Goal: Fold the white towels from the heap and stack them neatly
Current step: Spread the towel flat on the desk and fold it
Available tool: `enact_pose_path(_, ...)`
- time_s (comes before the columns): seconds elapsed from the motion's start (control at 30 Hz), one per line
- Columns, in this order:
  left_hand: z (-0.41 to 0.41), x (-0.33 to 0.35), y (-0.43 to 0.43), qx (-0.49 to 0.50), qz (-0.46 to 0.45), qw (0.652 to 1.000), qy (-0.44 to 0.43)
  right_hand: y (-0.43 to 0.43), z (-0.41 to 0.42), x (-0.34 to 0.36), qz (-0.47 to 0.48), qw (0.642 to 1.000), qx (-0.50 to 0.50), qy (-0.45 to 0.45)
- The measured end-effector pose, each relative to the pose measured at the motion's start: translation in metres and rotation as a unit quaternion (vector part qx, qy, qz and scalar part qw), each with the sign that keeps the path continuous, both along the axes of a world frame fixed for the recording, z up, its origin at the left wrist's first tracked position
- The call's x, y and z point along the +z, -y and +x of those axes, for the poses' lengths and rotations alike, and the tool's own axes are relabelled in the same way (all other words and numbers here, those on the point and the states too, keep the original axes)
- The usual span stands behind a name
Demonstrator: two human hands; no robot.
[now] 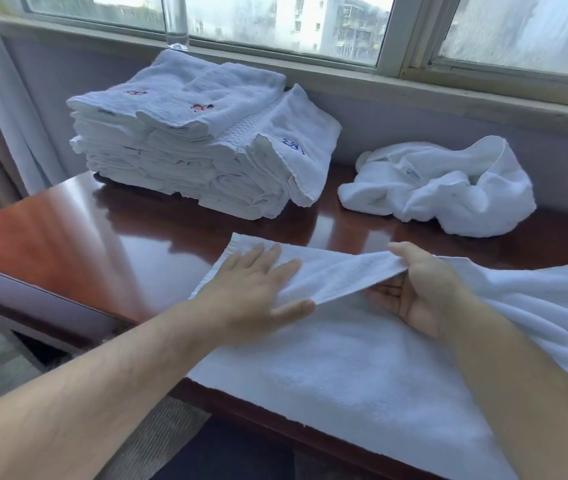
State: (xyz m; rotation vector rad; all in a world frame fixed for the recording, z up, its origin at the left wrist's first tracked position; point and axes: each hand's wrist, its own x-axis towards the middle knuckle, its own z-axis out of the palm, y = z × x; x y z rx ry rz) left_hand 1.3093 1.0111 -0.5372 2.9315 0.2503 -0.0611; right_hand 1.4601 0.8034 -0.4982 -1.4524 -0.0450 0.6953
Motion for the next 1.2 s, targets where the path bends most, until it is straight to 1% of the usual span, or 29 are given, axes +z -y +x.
enact_pose_path(0.1, 0.001, 0.000, -0.004, -0.013, 0.013, 1.000, -0.009, 0.009, 0.008, 0.001, 0.036, 0.999, -0.037, -0.011)
enact_pose_path(0.17, 0.004, 0.006, -0.008, -0.024, 0.039, 0.999, 0.013, 0.014, 0.011, 0.000, 0.062, 0.997, -0.046, -0.012)
enact_pose_path(0.27, 0.006, 0.020, -0.017, -0.041, 0.095, 0.994, 0.044, 0.019, 0.010, -0.002, 0.074, 0.997, -0.024, -0.009)
enact_pose_path(0.37, 0.002, 0.025, -0.021, -0.045, 0.113, 0.992, 0.028, 0.021, 0.011, -0.003, 0.081, 0.997, -0.010, -0.009)
enact_pose_path(0.43, -0.001, 0.027, -0.017, -0.029, 0.077, 0.996, -0.016, 0.023, 0.011, -0.002, 0.091, 0.996, -0.010, -0.018)
enact_pose_path(0.57, -0.002, 0.040, -0.012, -0.009, -0.061, 0.991, -0.118, 0.030, 0.013, 0.001, 0.088, 0.995, -0.019, -0.033)
enact_pose_path(0.63, -0.002, 0.043, -0.012, -0.014, -0.079, 0.986, -0.146, 0.037, 0.013, 0.002, 0.080, 0.996, -0.026, -0.030)
enact_pose_path(0.7, 0.002, 0.046, -0.006, 0.011, -0.076, 0.984, -0.162, 0.044, 0.014, 0.004, 0.074, 0.996, -0.031, -0.025)
enact_pose_path(0.73, 0.007, 0.048, 0.000, 0.028, -0.067, 0.985, -0.156, 0.047, 0.015, 0.005, 0.070, 0.997, -0.034, -0.023)
enact_pose_path(0.8, 0.023, 0.052, 0.017, 0.031, -0.033, 0.993, -0.111, 0.052, 0.016, 0.007, 0.065, 0.997, -0.040, -0.021)
enact_pose_path(0.9, 0.054, 0.052, 0.055, -0.049, -0.019, 0.999, -0.005, 0.061, 0.020, 0.007, 0.050, 0.998, -0.039, -0.021)
enact_pose_path(0.97, 0.073, 0.048, 0.082, -0.100, -0.021, 0.993, 0.054, 0.067, 0.025, 0.004, 0.017, 0.997, -0.074, -0.008)
enact_pose_path(1.03, 0.088, 0.039, 0.106, -0.130, 0.003, 0.986, 0.101, 0.078, 0.035, 0.001, -0.047, 0.988, -0.145, 0.022)
enact_pose_path(1.07, 0.094, 0.033, 0.116, -0.129, 0.018, 0.984, 0.117, 0.085, 0.042, 0.000, -0.081, 0.982, -0.169, 0.028)
enact_pose_path(1.13, 0.100, 0.021, 0.130, -0.089, 0.044, 0.985, 0.139, 0.099, 0.056, 0.001, -0.155, 0.972, -0.173, 0.030)
enact_pose_path(1.2, 0.101, 0.014, 0.137, -0.045, 0.053, 0.984, 0.162, 0.111, 0.070, 0.007, -0.257, 0.951, -0.157, 0.065)
